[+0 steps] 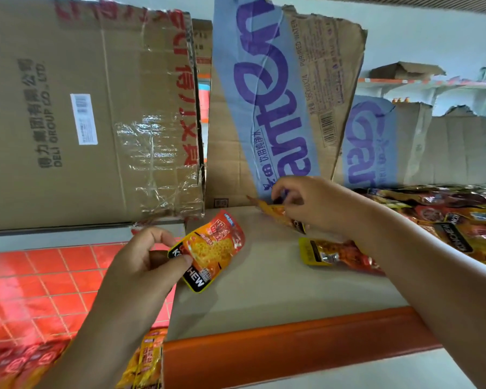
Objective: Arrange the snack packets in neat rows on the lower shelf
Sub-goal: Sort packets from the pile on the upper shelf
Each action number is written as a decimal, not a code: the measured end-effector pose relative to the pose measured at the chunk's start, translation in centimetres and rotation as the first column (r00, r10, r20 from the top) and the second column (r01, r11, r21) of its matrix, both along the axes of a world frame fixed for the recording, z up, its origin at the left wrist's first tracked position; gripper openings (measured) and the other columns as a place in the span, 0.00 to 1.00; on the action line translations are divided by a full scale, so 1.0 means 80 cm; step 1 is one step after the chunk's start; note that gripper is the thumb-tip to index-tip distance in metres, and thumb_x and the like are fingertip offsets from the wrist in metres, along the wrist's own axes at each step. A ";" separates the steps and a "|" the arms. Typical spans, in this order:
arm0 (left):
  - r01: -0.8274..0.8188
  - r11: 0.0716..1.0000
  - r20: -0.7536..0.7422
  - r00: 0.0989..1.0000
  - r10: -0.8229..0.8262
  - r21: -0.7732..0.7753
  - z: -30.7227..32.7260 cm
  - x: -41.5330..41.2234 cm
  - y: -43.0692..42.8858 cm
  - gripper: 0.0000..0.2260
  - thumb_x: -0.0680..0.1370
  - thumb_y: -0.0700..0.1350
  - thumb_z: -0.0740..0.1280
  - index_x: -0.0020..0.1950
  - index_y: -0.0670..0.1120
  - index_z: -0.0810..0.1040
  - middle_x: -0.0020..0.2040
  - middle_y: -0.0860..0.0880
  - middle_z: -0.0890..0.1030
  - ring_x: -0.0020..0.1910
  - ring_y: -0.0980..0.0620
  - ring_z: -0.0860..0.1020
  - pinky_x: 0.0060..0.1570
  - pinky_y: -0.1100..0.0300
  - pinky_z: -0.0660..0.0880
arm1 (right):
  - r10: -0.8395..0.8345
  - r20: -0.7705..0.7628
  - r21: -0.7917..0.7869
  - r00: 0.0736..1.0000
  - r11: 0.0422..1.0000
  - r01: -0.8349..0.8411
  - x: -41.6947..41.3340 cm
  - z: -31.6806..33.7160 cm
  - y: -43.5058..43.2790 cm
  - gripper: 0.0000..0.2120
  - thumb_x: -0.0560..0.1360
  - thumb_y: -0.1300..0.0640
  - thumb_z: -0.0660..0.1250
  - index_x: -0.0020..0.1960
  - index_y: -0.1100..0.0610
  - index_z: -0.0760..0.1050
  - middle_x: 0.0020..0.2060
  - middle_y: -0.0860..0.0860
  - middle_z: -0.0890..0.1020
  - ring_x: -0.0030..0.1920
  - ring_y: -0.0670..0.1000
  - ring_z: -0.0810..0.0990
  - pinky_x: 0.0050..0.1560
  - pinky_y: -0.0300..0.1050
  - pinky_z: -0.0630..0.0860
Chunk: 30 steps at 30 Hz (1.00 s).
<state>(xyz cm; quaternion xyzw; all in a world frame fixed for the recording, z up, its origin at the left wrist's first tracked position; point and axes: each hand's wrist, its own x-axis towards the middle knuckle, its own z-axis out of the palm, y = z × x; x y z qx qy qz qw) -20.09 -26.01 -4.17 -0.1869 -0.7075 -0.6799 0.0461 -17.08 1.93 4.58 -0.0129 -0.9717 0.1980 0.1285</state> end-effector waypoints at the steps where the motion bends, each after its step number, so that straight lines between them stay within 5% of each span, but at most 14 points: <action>1: 0.000 0.999 -0.010 1.000 0.000 -0.043 0.000 -0.002 -0.002 0.12 0.77 0.34 0.71 0.41 0.50 0.75 0.25 0.50 0.67 0.27 0.50 0.61 0.33 0.55 0.55 | 0.006 -0.023 -0.042 1.000 0.999 -0.007 -0.002 0.000 0.001 0.11 0.76 0.58 0.65 0.53 0.42 0.75 0.39 0.45 0.84 0.38 0.50 0.83 0.43 0.50 0.80; 6: -0.113 0.952 -0.199 0.978 0.057 -0.284 0.004 -0.008 -0.014 0.13 0.74 0.41 0.77 0.39 0.48 0.73 0.25 0.47 0.71 0.26 0.53 0.63 0.33 0.55 0.58 | -0.040 -0.027 -0.189 0.999 0.981 0.034 -0.007 0.006 0.010 0.12 0.77 0.65 0.62 0.52 0.49 0.75 0.35 0.52 0.82 0.27 0.51 0.79 0.32 0.49 0.79; 10: -0.330 0.824 -0.506 0.860 0.061 -0.461 0.015 -0.008 -0.015 0.13 0.72 0.49 0.75 0.38 0.51 0.71 0.26 0.48 0.69 0.27 0.51 0.66 0.30 0.55 0.61 | -0.151 0.254 0.044 0.955 0.988 0.145 0.006 0.011 0.017 0.03 0.78 0.52 0.64 0.47 0.50 0.76 0.37 0.53 0.81 0.27 0.48 0.78 0.31 0.41 0.74; 11: -0.343 0.812 -0.533 0.845 0.048 -0.472 0.023 -0.007 -0.012 0.13 0.72 0.54 0.74 0.39 0.52 0.71 0.29 0.49 0.71 0.30 0.50 0.69 0.30 0.56 0.63 | -0.178 0.274 0.137 0.945 0.980 0.145 0.007 0.010 0.017 0.07 0.77 0.47 0.66 0.45 0.50 0.75 0.37 0.54 0.82 0.31 0.49 0.78 0.34 0.43 0.74; 14: -0.252 0.721 -0.451 0.887 -0.095 -0.646 0.052 -0.002 0.010 0.14 0.72 0.67 0.68 0.46 0.58 0.75 0.42 0.61 0.78 0.41 0.61 0.75 0.36 0.61 0.69 | -0.161 0.250 0.192 0.955 0.975 0.114 0.009 0.009 0.007 0.19 0.72 0.34 0.69 0.44 0.50 0.74 0.41 0.49 0.80 0.40 0.50 0.77 0.40 0.46 0.72; 18: -0.209 0.460 -0.332 0.921 -0.205 -0.863 0.069 -0.011 0.040 0.21 0.69 0.72 0.69 0.52 0.60 0.75 0.46 0.60 0.79 0.44 0.63 0.76 0.44 0.59 0.76 | -0.025 0.331 0.230 0.943 0.972 -0.056 0.011 0.005 -0.012 0.22 0.66 0.32 0.74 0.47 0.46 0.73 0.44 0.42 0.79 0.46 0.46 0.78 0.49 0.48 0.76; 25: -0.076 0.565 -0.200 0.966 -0.161 -0.822 0.066 -0.029 0.032 0.13 0.71 0.59 0.76 0.50 0.58 0.77 0.47 0.61 0.80 0.44 0.61 0.79 0.46 0.55 0.79 | 0.022 0.351 0.182 0.936 0.979 -0.091 0.014 0.009 -0.007 0.17 0.67 0.39 0.76 0.47 0.43 0.73 0.46 0.41 0.79 0.47 0.46 0.78 0.48 0.49 0.79; 30: 0.035 0.602 -0.108 0.974 -0.199 -0.798 0.062 -0.046 0.006 0.14 0.70 0.56 0.79 0.51 0.59 0.78 0.48 0.63 0.81 0.42 0.60 0.79 0.43 0.55 0.76 | -0.011 0.365 0.184 0.931 0.981 -0.061 0.016 0.018 -0.014 0.22 0.55 0.31 0.73 0.45 0.37 0.74 0.47 0.40 0.80 0.49 0.48 0.80 0.51 0.56 0.82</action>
